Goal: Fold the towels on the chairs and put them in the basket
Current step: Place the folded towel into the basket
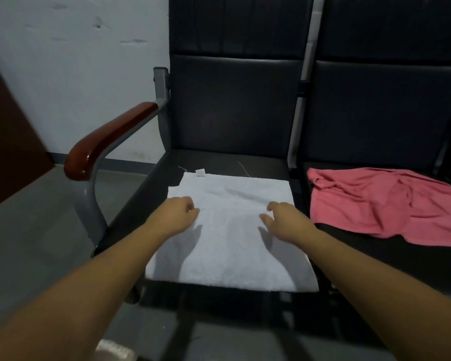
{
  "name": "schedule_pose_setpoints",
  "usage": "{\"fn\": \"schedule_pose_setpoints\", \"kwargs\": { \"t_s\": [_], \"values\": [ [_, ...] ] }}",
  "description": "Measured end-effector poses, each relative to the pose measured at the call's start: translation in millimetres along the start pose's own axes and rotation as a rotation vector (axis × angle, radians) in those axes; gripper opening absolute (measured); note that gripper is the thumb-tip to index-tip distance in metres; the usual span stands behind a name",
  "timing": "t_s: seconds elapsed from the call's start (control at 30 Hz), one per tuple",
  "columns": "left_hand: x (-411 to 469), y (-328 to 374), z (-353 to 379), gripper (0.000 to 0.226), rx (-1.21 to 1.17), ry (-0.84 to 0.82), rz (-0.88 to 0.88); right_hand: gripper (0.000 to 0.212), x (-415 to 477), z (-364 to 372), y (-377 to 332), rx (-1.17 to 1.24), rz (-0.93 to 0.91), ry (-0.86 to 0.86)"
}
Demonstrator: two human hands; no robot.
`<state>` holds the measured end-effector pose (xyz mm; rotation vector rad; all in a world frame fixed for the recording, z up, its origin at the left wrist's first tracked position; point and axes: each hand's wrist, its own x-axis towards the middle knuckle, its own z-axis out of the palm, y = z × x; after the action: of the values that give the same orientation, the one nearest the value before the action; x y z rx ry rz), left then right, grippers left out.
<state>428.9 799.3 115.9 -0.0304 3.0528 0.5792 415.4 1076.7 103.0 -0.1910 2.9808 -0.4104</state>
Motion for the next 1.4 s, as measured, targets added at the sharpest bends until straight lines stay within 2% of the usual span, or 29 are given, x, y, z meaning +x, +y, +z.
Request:
{"fn": "schedule_pose_setpoints", "kwargs": {
  "t_s": [0.1,0.17,0.27,0.37,0.47,0.6,0.7,0.9,1.0,1.13,1.3,1.4],
  "values": [
    [39,1,0,0.022,-0.102,0.094,-0.04,0.037,43,-1,6,0.053,0.02,0.104],
    [66,0,8,0.018,-0.283,0.163,-0.116,0.035,73,2,9,0.107,0.03,0.146],
    [100,-2,26,0.023,-0.445,0.234,-0.179,0.04,111,10,11,0.215,0.063,0.186],
    [123,-11,49,0.033,-0.281,0.177,-0.14,0.041,129,30,17,0.234,0.022,0.201],
    [135,-14,56,0.036,-0.076,0.155,-0.13,0.031,138,43,25,0.103,-0.042,0.214],
    [144,-15,45,0.027,0.014,0.101,-0.145,0.016,148,23,24,-0.057,-0.054,0.166],
    [142,-19,42,0.017,0.09,0.102,-0.128,0.016,147,16,27,-0.113,-0.043,0.151],
    [131,-17,33,0.017,0.207,0.148,-0.051,0.015,132,17,31,-0.182,-0.067,0.257],
    [126,-17,28,0.026,0.2,0.209,0.006,0.008,124,10,33,-0.047,-0.042,0.33],
    [123,-20,15,0.007,0.115,0.291,0.036,0.01,116,-7,38,0.394,0.05,0.349],
    [126,-13,3,0.007,-0.12,0.291,0.06,0.01,117,-14,38,0.41,0.069,0.375],
    [153,1,-2,0.011,-0.085,0.21,0.053,0.009,134,-17,36,0.364,0.107,0.423]
  ]
}}
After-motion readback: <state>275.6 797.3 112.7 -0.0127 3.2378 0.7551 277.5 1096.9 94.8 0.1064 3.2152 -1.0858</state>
